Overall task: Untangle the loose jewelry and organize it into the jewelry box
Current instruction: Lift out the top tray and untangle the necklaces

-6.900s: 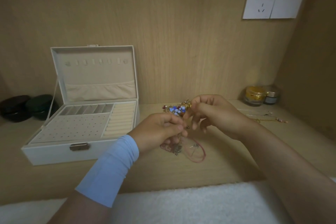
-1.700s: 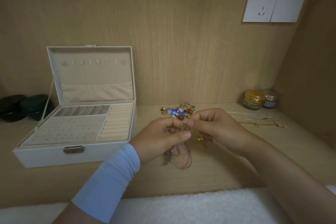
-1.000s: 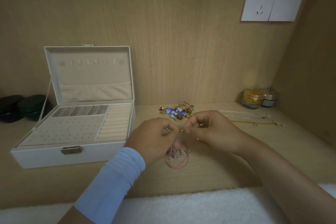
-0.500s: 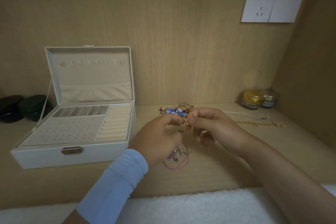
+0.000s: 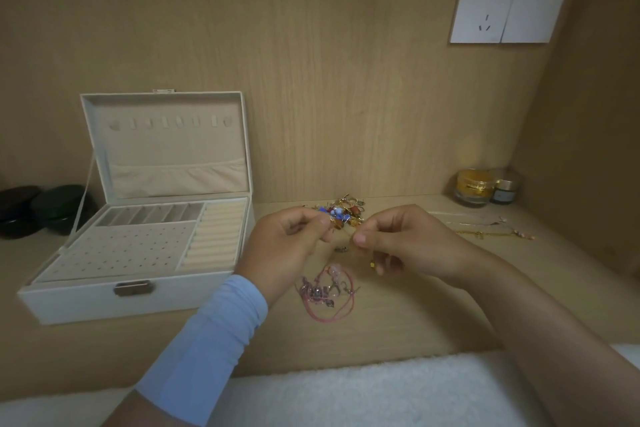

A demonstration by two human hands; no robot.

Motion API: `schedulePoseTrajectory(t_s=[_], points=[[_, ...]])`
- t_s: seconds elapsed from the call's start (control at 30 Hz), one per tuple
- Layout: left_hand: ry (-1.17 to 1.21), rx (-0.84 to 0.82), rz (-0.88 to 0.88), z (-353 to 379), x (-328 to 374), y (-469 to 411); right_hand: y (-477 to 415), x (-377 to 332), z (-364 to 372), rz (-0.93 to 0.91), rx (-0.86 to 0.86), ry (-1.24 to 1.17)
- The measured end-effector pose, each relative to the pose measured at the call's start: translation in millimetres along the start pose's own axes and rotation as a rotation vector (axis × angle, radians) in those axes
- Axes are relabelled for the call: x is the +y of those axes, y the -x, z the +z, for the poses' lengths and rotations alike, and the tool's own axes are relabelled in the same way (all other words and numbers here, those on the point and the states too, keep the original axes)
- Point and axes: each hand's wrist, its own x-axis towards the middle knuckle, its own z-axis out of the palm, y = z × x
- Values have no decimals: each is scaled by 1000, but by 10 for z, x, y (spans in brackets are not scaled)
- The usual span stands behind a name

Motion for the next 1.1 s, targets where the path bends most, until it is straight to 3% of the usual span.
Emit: schedulePoseTrajectory(t_s=[0.13, 0.27, 0.43, 0.63, 0.83, 1.1], points=[[232, 65, -77, -36, 71, -37, 33, 7, -84, 22, -126, 53], [335, 83, -79, -93, 142, -129, 29, 80, -237, 73, -84, 55], [-34, 122, -7, -90, 131, -338, 57, 105, -624, 134, -7, 54], [-475, -28, 26, 217, 32, -513, 256, 196, -1212, 220, 89, 127], [-672, -177, 84, 636, -13, -625, 579, 448, -1570, 272, 170, 249], [-920, -291, 95, 1008, -62, -704, 675, 807, -1760, 294, 340, 610]])
